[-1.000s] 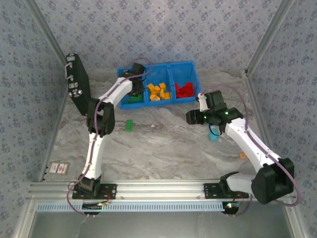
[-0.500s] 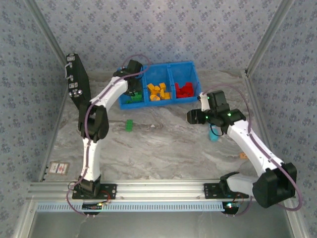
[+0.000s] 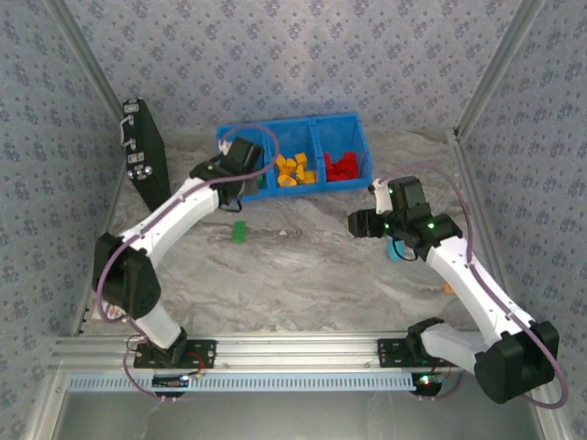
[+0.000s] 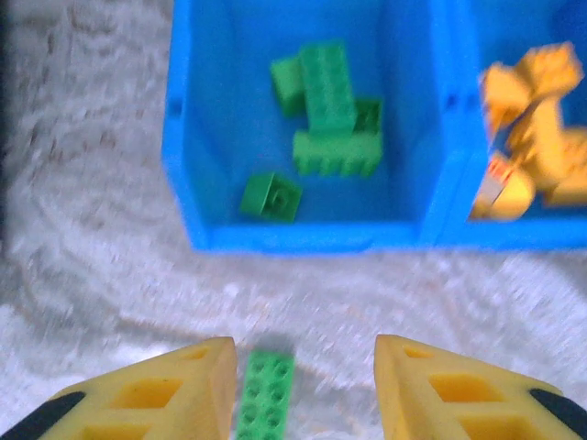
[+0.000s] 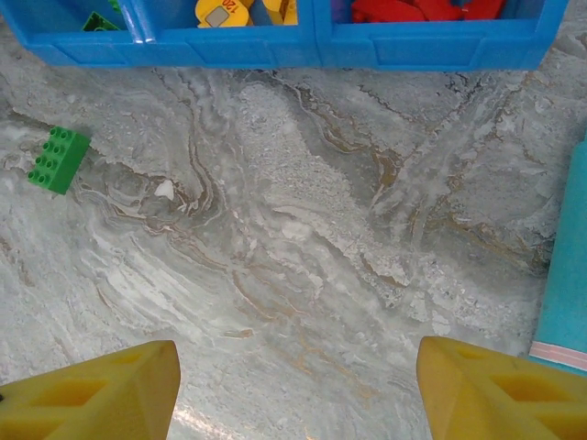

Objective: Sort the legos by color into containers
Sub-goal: Pick up the lego from the center of the table.

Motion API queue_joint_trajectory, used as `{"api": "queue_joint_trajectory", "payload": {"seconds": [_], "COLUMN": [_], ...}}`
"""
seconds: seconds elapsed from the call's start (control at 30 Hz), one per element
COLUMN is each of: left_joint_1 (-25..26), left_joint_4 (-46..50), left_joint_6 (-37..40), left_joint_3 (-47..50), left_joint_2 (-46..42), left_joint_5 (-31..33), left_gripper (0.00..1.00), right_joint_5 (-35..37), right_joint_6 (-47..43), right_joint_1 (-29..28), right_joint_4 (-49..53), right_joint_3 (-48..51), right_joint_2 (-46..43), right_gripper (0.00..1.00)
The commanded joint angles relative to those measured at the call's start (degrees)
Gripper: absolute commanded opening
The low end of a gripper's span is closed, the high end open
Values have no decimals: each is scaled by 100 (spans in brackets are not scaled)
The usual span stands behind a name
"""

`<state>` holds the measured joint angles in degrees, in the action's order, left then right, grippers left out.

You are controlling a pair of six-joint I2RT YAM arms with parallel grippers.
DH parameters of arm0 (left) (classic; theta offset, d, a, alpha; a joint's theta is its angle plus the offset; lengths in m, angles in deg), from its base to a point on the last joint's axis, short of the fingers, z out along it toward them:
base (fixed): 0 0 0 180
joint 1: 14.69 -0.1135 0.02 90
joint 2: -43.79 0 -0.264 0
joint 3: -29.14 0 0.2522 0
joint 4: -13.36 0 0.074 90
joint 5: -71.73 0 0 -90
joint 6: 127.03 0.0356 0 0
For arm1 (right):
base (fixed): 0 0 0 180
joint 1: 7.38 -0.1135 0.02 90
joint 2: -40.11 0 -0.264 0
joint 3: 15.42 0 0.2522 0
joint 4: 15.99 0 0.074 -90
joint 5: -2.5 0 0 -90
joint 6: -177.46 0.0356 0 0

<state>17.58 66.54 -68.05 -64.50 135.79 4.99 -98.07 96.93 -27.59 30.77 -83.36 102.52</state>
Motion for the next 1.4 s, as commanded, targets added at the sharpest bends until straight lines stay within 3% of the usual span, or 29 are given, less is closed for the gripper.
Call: {"api": "queue_joint_trajectory", "payload": {"seconds": [0.0,0.2,0.5,1.03,1.37], "left_joint_1": [14,16,71,156,152], "left_joint_4": [-221,-774,-1190,-1774,-2296], "left_joint_6": [155,202,71,615,1291], "left_joint_3": [780,1955,2632,2284,2301], "left_joint_2": [-494,-1143,-874,399,550], "left_joint_5": [227,409,469,411,-237], "left_gripper": [45,48,48,49,54], "right_joint_5": [-44,36,184,64,50], "right_joint_6": [3,97,127,-117,-218], "right_joint_1": [-71,-176,-343,-347,-332], "right_joint_4": [93,76,-39,-266,-296], "right_joint_3": [9,-9,-92,-419,-541], "right_joint_2": [-116,-23,468,1395,1720], "right_gripper": [71,71,72,71,72]}}
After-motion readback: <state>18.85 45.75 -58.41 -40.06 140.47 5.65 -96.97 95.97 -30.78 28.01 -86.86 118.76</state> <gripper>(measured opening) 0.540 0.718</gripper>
